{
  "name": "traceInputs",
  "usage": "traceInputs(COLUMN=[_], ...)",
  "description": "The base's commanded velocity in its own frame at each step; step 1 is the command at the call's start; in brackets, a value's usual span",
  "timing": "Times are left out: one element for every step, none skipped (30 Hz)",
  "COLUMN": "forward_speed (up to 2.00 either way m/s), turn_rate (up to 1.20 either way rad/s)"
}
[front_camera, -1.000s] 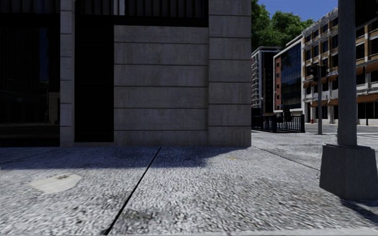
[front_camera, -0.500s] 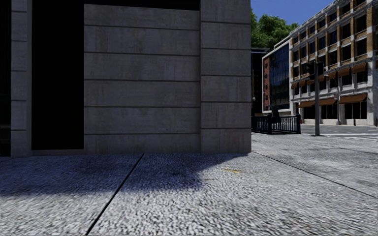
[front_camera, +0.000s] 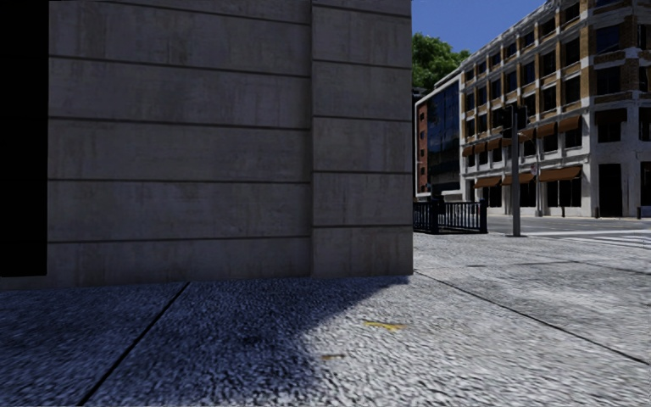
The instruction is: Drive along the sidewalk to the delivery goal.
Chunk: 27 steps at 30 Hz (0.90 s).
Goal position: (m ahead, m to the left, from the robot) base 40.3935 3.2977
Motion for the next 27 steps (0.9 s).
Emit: traceInputs(forward_speed=[1.55,1.55,1.55,1.55,1.55,1.55,1.55,1.55,1.55,1.55,1.55,1.55,1.55,1.55,1.55,1.55,1.55,1.55,1.55,1.55,1.55,1.55,1.55,1.55,1.55,1.55,1.55], turn_rate=[-0.59,-0.59,-0.61,-0.86,-0.86,-1.02,-1.06,-1.06,-1.06,-1.07,-1.07,-1.07,-1.07,-1.07,-1.07,-1.07,-1.07,-1.07,-1.07,-1.07,-1.07,-0.25,-0.03,0.00,0.00,0.00,0.00])
